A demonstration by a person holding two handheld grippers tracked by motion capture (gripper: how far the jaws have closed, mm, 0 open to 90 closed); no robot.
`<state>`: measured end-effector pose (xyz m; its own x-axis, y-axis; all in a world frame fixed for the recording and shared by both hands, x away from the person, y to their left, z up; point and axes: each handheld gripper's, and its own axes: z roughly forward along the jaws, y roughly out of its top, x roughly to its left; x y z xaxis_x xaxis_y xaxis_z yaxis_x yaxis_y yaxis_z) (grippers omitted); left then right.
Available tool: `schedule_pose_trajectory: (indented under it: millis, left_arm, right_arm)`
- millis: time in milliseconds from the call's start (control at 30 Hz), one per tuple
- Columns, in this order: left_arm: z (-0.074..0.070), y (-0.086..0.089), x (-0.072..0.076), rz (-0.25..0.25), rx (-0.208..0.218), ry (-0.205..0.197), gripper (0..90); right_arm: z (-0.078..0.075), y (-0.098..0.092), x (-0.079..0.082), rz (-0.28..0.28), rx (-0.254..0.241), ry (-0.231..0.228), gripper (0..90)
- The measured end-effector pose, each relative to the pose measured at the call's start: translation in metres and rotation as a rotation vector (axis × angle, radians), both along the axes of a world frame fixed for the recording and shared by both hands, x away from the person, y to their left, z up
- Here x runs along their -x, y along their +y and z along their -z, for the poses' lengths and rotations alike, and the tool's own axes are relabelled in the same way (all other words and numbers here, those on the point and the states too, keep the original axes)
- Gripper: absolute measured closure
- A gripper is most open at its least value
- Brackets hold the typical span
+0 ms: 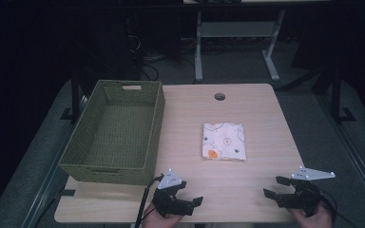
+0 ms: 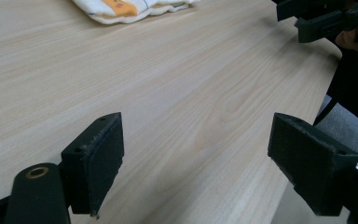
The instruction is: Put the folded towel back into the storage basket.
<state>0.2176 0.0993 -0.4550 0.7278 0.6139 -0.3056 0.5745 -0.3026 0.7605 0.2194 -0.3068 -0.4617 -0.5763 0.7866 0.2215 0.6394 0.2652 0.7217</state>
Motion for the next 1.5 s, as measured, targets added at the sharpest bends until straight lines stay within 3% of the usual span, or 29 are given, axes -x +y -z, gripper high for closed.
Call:
schedule_pose_trajectory:
  millis: [333,533,667,833,1000,1500]
  left_arm:
    - [-0.001,-0.005,-0.011,0.006,0.012,0.012,20.8]
    - [-0.006,-0.015,-0.029,-0.006,0.047,0.014,22.1]
    - [-0.009,-0.022,-0.037,-0.009,0.051,0.009,22.3]
    - [-0.013,-0.032,-0.051,-0.009,0.047,0.007,23.3]
    - [-0.017,-0.040,-0.069,-0.018,0.043,0.009,23.7]
    - [-0.018,-0.052,-0.100,-0.054,0.014,0.015,26.4]
  right_arm:
    - [-0.004,0.005,-0.010,-0.031,-0.014,0.011,22.5]
    - [-0.004,0.007,-0.030,-0.044,-0.041,0.043,22.6]
    - [-0.006,0.011,-0.040,-0.053,-0.031,0.050,23.0]
    - [-0.010,0.013,-0.052,-0.054,-0.028,0.058,23.3]
    - [-0.017,0.017,-0.073,-0.078,-0.022,0.080,23.8]
    - [-0.032,0.027,-0.116,-0.098,-0.015,0.103,24.2]
